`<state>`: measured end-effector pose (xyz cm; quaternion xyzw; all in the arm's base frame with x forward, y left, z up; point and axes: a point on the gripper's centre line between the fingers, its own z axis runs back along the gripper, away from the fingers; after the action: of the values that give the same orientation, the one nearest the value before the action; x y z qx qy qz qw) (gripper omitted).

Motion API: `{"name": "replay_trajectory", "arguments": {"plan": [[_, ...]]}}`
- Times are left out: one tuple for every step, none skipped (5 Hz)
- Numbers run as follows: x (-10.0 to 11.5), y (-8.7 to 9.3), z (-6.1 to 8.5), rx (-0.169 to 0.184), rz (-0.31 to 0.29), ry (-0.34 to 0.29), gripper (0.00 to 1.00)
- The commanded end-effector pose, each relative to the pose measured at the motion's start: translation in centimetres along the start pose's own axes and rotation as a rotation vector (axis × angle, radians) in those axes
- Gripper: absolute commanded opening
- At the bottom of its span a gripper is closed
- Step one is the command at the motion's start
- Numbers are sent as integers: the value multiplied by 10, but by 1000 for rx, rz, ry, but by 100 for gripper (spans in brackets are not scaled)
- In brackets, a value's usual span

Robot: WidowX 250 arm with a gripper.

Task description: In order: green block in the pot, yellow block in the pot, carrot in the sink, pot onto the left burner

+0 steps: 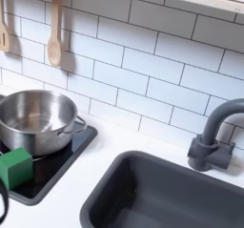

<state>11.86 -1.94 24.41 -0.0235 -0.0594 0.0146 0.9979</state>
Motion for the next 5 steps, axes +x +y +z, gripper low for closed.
{"name": "replay_trajectory", "arguments": {"plan": [[0, 0, 0, 0, 0, -2, 100], [32, 28, -8, 12, 43, -31, 100], [58, 60, -18, 24, 97, -3, 100], [82, 86, -20, 31, 120, -1, 100], [100, 103, -30, 42, 100, 34, 100]]}}
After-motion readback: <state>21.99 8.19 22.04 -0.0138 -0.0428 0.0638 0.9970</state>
